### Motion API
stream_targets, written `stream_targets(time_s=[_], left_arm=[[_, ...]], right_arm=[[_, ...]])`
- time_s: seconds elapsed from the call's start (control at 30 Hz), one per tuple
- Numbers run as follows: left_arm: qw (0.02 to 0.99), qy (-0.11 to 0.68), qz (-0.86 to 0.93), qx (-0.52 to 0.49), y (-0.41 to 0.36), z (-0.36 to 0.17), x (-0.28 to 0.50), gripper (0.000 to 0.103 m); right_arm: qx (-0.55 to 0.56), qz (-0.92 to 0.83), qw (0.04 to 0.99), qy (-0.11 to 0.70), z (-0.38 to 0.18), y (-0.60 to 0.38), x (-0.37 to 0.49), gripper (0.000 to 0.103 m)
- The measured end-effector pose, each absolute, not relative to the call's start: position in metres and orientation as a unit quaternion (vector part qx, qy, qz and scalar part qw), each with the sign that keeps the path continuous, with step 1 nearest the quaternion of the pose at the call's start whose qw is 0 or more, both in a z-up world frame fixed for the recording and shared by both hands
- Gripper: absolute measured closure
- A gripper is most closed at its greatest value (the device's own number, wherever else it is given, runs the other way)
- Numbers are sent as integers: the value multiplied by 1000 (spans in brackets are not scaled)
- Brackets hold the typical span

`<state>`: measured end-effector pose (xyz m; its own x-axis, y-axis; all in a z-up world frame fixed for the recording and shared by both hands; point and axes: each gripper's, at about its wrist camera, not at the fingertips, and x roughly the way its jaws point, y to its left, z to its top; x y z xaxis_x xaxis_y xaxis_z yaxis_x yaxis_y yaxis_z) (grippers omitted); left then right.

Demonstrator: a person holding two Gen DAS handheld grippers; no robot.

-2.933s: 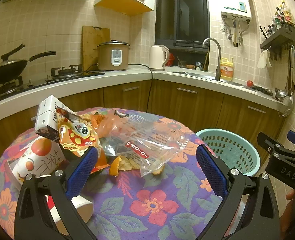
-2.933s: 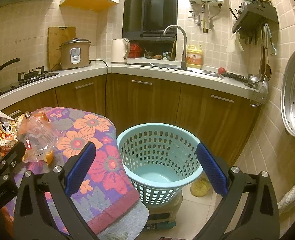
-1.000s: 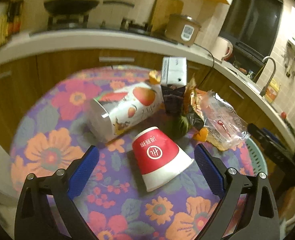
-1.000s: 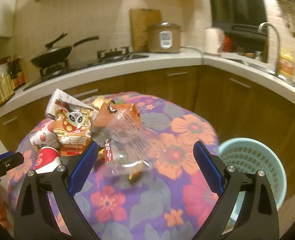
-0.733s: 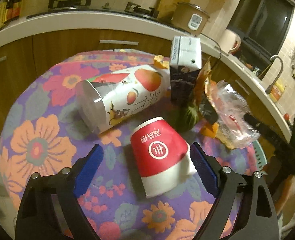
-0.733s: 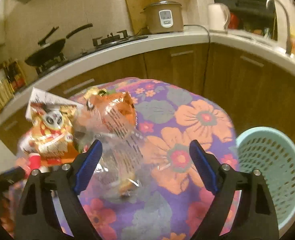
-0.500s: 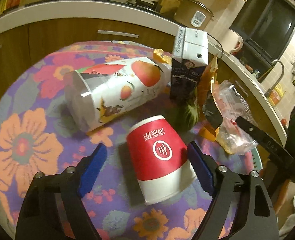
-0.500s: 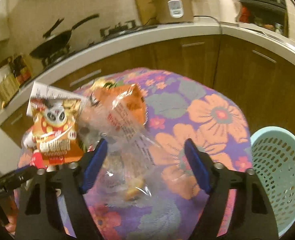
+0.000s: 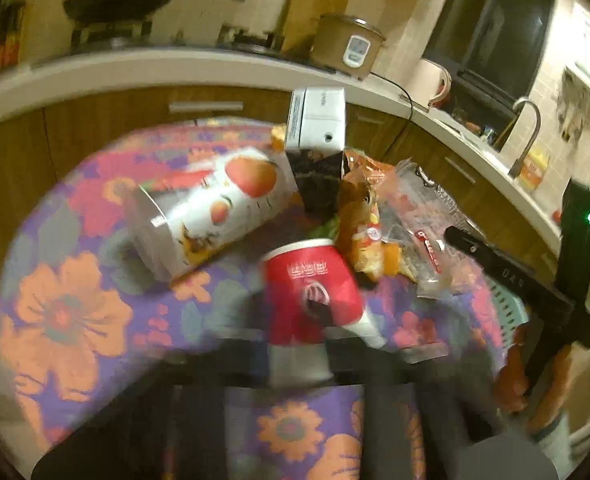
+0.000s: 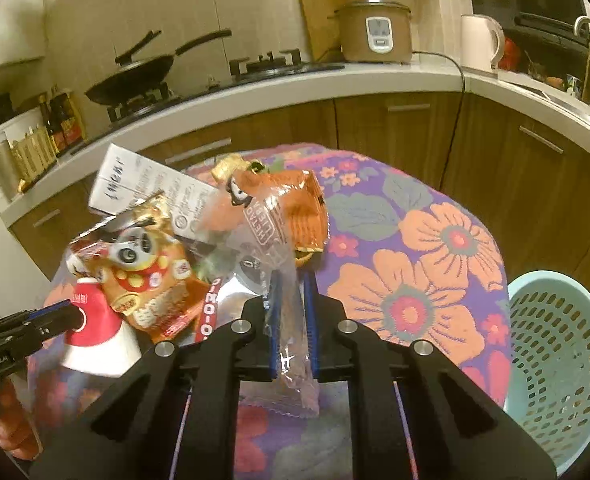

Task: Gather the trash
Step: 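Grasp the red-and-white paper cup with the left tool while the right tool grasps the clear plastic bag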

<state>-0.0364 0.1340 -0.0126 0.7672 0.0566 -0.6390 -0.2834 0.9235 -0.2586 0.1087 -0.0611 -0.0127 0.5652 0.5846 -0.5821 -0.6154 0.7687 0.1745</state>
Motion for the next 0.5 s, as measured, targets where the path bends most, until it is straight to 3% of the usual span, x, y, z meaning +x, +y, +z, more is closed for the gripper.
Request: stream_targets(time_s=[0.2, 0.23, 0.27, 0.33, 0.4, 0.5], left_arm=[[919, 337, 71, -191, 140, -20, -43, 103], [919, 335, 72, -194, 142, -20, -45, 99], [919, 335, 73, -194, 143, -18, -46, 92], [924, 325, 83, -183, 143, -11, -48, 44], [926, 319, 76, -187, 146, -7, -46, 31], [915, 349, 61, -191, 148, -9, -27, 27]], right_arm=[[-20, 342, 886, 314, -6, -63, 101, 95], [-20, 343, 885, 313, -5, -65, 99, 95], [-21, 343, 886, 312, -5, -65, 98, 95], [-19, 344, 886, 311, -3, -67, 97, 95], [-9, 349, 884, 311, -1, -70, 98, 95], [-3, 352, 882, 313, -1, -72, 100, 95]])
